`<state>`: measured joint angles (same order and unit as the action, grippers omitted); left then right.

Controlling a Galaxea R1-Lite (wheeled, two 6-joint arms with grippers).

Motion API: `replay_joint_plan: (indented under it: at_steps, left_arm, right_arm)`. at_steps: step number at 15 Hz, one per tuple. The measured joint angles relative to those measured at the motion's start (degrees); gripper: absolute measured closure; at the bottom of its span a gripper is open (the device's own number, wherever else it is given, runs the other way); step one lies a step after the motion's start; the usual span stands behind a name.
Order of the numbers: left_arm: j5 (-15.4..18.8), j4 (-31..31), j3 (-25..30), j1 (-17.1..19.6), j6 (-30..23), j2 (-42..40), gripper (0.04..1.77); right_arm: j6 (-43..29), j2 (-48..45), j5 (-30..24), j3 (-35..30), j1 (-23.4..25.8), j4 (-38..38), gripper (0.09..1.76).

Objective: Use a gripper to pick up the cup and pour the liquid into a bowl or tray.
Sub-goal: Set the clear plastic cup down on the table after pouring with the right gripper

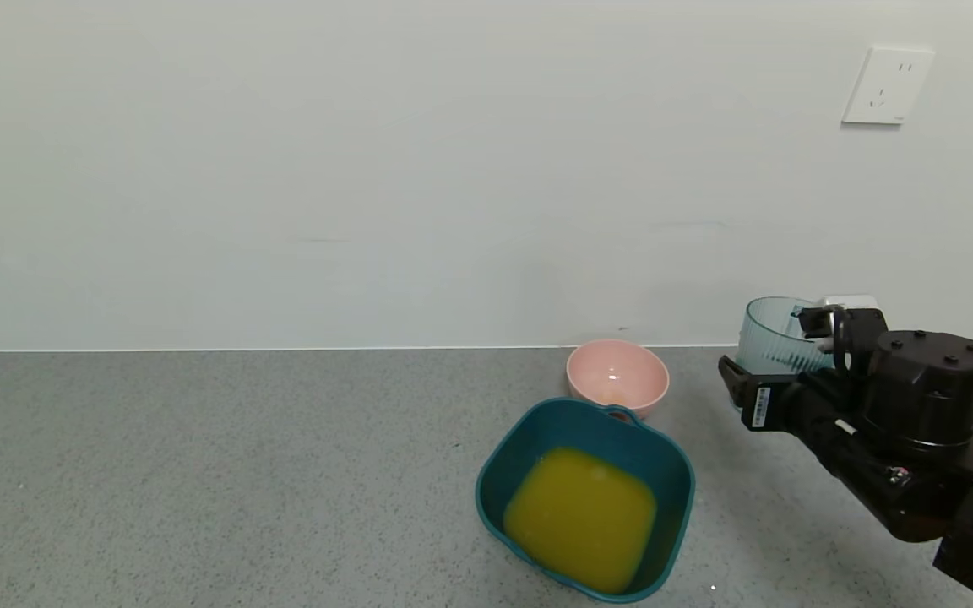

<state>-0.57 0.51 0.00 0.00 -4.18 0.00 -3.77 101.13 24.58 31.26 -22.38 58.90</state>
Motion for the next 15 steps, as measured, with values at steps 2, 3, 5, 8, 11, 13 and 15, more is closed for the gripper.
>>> replay_joint_plan:
  at_steps: [2,3,5,8,11,13,15]
  left_arm:
    - [0.0,0.0,0.0,0.0,0.0,0.0,0.09]
    - [0.0,0.0,0.0,0.0,0.0,0.0,0.09]
    - [0.0,0.0,0.0,0.0,0.0,0.0,0.09]
    - [0.0,0.0,0.0,0.0,0.0,0.0,0.09]
    - [0.0,0.0,0.0,0.0,0.0,0.0,0.09]
    - [0.0,0.0,0.0,0.0,0.0,0.0,0.09]
    - [0.0,0.0,0.0,0.0,0.0,0.0,0.09]
  right_arm:
    - [-0.4,2.4,-1.5,0.8,3.8,1.0,0.48]
    - [-0.5,3.8,-2.0,1.2,5.3,2.4,0.48]
    - [-0.5,7.5,-2.6,2.5,8.0,5.6,0.48]
    - [-0.5,13.8,-3.0,5.4,11.7,9.4,0.48]
    - [-0.4,20.0,-4.0,8.5,14.7,11.5,0.48]
    - [-0.4,23.3,-4.2,11.1,16.5,11.6,0.48]
    - [-0.3,25.9,-4.1,12.9,17.7,11.6,0.48]
